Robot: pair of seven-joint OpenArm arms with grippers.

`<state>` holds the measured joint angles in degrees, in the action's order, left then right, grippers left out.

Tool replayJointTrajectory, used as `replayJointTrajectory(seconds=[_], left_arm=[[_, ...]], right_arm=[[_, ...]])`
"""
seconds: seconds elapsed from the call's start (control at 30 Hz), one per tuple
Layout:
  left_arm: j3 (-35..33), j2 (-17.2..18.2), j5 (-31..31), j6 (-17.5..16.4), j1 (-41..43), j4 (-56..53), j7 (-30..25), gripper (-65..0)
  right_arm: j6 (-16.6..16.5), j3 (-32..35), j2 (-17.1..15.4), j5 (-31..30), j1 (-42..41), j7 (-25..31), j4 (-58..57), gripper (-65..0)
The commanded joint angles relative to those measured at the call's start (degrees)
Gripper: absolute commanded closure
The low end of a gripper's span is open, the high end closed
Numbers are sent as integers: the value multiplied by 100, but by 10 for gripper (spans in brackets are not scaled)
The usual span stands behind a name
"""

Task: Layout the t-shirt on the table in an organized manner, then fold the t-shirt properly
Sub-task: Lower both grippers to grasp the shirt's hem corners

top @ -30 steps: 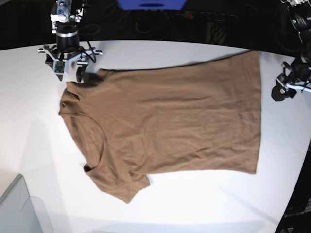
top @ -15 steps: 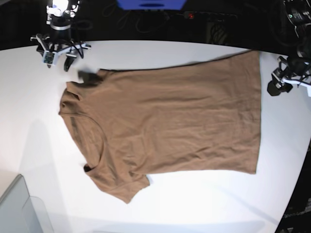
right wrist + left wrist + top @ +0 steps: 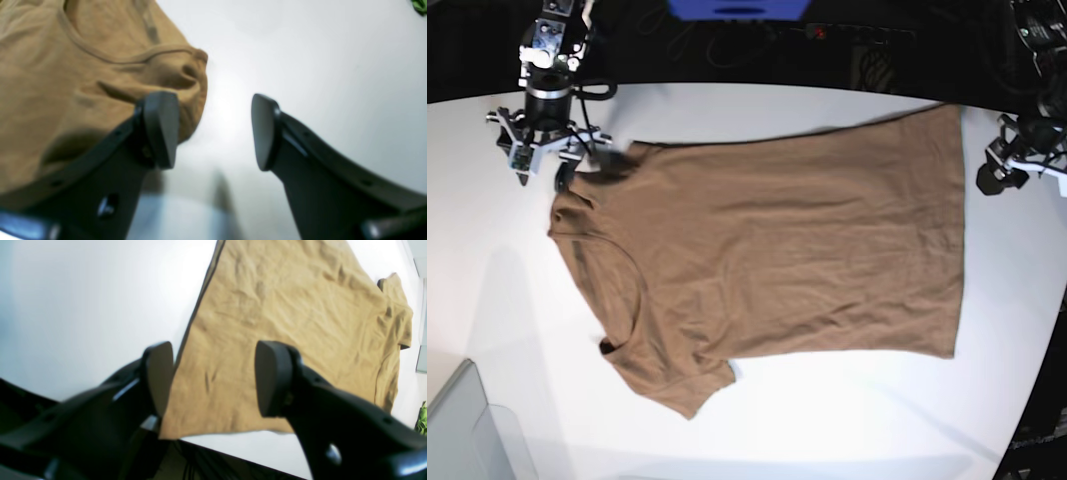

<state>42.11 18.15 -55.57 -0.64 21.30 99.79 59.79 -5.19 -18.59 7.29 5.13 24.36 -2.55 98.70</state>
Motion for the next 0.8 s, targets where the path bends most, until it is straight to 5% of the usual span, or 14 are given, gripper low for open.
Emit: replayJointTrajectory(seconds=[0.0,0.4,0.77], left_arm=[[31,88,-135,25,28,74,-14,-378],[57,-606,-74,42,37,74,-23,-379],[22,-791,296,86,28,-295,-23,-379]], right_arm=[[-30,96,-12,-33,-58,171,174,-356],[-22,263,102,-33,-647,180,570,-356],[-22,808,93,-33,-287,162,148,-413]])
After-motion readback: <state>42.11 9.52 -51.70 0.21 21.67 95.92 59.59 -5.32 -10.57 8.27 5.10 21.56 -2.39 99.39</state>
